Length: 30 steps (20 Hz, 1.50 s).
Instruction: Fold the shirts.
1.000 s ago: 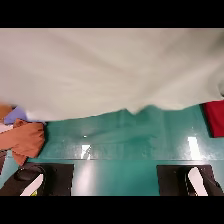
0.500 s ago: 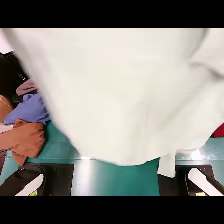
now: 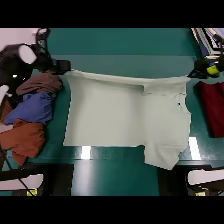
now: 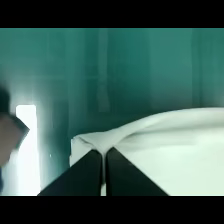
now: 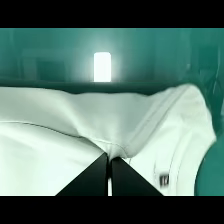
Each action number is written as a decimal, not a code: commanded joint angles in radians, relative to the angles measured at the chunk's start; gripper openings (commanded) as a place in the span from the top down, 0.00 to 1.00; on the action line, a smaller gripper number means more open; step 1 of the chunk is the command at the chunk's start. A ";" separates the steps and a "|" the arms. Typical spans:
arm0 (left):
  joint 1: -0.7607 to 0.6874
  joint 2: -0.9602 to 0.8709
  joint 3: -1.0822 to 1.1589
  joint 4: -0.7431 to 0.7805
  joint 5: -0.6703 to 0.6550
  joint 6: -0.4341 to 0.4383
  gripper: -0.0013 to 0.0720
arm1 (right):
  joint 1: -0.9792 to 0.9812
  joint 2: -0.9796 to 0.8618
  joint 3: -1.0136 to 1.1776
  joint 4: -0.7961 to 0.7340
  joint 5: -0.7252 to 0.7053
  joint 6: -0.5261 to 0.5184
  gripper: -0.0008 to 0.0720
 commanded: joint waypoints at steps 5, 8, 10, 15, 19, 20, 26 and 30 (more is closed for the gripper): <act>0.064 -0.122 0.086 -0.008 0.163 0.004 0.95 | 0.025 -0.194 0.251 -0.016 -0.113 -0.039 0.97; 0.078 -0.122 0.090 -0.008 -0.003 0.017 0.95 | 0.025 -0.166 0.232 -0.024 -0.050 -0.064 0.97; 0.076 -0.122 0.061 -0.049 -0.087 0.085 0.95 | 0.025 -0.134 0.142 -0.023 -0.046 -0.064 0.97; 0.076 -0.122 -0.095 -0.121 -0.154 0.111 0.95 | 0.026 -0.002 -0.219 -0.047 -0.158 -0.064 0.97; 0.076 -0.123 -0.152 -0.158 -0.148 0.108 0.95 | 0.025 0.073 -0.413 -0.044 -0.243 -0.064 0.97; 0.076 -0.123 -0.151 -0.162 -0.157 0.108 0.81 | 0.025 0.081 -0.431 -0.039 -0.249 -0.058 0.95; 0.076 -0.017 -0.189 -0.039 -0.376 0.109 0.30 | -0.035 0.219 -0.431 -0.002 -0.148 -0.053 0.48; 0.076 0.238 -0.453 0.005 -0.389 0.108 0.30 | -0.119 0.430 -0.581 0.006 -0.081 -0.054 0.48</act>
